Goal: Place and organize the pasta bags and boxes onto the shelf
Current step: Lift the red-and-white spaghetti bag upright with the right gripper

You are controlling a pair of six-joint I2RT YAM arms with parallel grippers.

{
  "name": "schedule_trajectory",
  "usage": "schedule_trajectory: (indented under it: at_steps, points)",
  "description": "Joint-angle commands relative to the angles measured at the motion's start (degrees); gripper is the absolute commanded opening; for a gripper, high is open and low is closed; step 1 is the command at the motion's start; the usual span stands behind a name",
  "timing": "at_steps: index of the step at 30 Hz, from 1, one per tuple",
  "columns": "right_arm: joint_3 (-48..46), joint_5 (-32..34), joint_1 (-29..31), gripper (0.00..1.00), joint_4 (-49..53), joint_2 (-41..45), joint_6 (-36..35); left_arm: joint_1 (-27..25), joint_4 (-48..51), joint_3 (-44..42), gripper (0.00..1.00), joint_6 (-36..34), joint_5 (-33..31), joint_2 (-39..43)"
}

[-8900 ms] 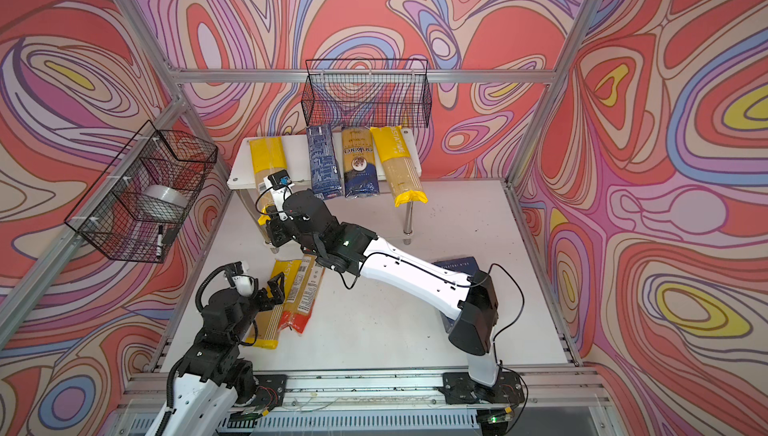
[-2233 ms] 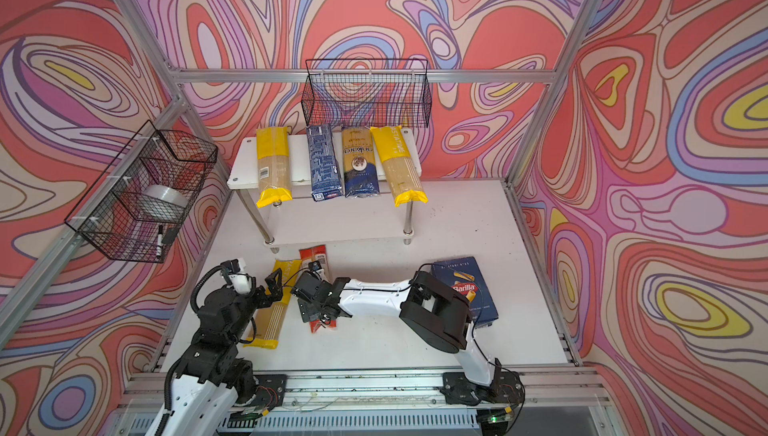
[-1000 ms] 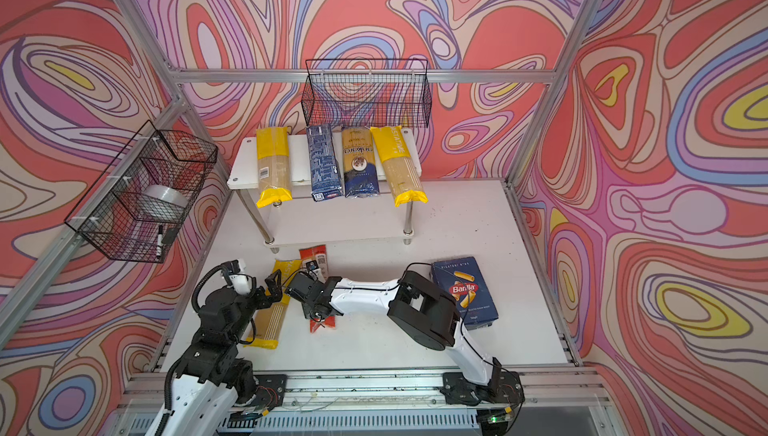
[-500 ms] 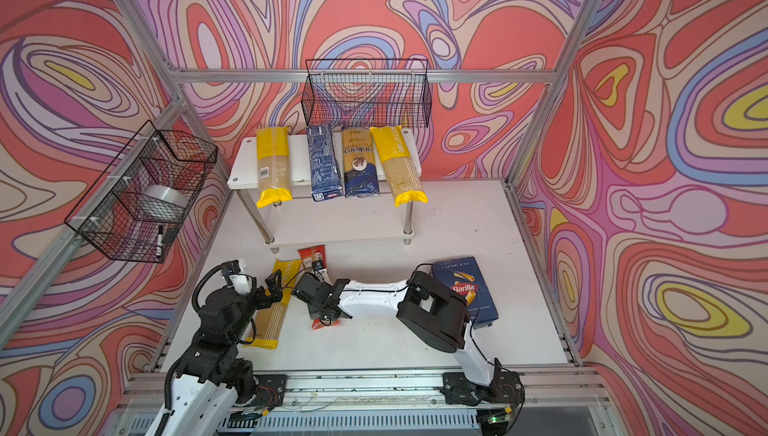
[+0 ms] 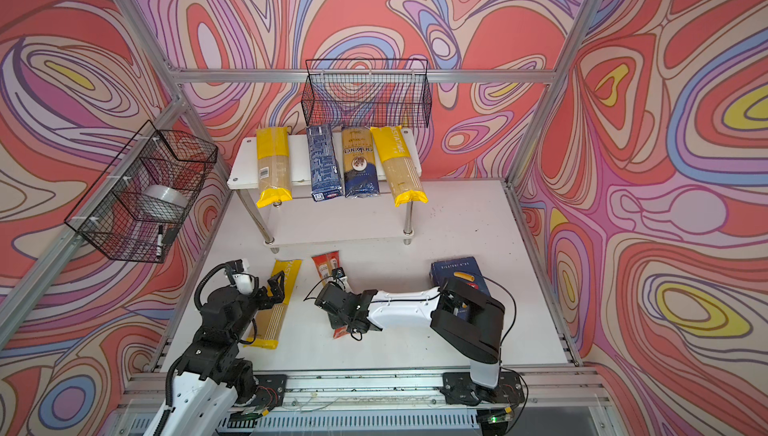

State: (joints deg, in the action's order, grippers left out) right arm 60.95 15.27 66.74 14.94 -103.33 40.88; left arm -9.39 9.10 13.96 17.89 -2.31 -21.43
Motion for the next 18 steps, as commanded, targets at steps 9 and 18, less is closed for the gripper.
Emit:
schedule_trajectory:
  at_steps: [9,18]
  points:
    - [-4.4,9.7,0.1,0.0,-8.5,13.0,-2.0,0.2,-3.1,0.3,1.0,-2.1,6.1,-0.6]
    - [0.2,15.4,-0.5,0.0,-0.9,14.5,-4.0,0.2,-5.3,-0.3,1.0,-1.3,9.0,-1.5]
